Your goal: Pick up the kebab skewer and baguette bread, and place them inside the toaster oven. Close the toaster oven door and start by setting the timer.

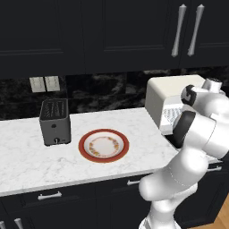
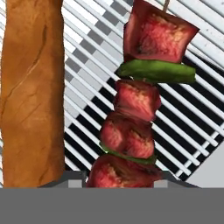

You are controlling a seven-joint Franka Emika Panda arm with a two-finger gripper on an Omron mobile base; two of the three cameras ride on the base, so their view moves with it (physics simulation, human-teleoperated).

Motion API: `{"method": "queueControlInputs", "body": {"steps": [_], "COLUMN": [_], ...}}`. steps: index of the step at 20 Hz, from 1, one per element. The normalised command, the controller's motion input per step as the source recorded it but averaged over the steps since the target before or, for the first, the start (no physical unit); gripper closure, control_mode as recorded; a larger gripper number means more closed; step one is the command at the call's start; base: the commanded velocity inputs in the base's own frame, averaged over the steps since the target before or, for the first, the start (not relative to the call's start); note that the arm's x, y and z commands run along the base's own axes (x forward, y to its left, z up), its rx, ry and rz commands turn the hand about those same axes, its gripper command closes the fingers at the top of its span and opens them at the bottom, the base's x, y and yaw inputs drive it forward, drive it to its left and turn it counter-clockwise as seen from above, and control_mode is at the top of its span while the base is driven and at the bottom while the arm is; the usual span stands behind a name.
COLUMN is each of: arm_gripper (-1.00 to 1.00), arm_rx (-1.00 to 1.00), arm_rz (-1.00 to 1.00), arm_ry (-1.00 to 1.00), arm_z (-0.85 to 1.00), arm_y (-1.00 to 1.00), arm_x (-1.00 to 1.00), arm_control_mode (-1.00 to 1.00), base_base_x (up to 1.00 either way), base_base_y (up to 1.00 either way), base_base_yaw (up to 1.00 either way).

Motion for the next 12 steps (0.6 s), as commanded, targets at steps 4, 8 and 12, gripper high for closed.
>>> {"method": "queueControlInputs", "body": {"steps": [4,8,12], "arm_gripper": [1.00,1.00,-1.00], "arm_rx": [0.00,0.01,0.00], "arm_rz": [0.00,-0.01,-0.02], "arm_ry": [0.00,0.00,0.00], "arm_z": [-0.10,-0.18,-0.17], "arm_y": [-0.13,-0.03,0.00], "arm_x": [0.23,0.00,0.00], "arm_control_mode": [-1.00,-1.00,-1.00], "base_base_x": [0.00,0.00,0.00], "base_base_y": [0.00,0.00,0.00], "base_base_yaw": [0.00,0.00,0.00]}}
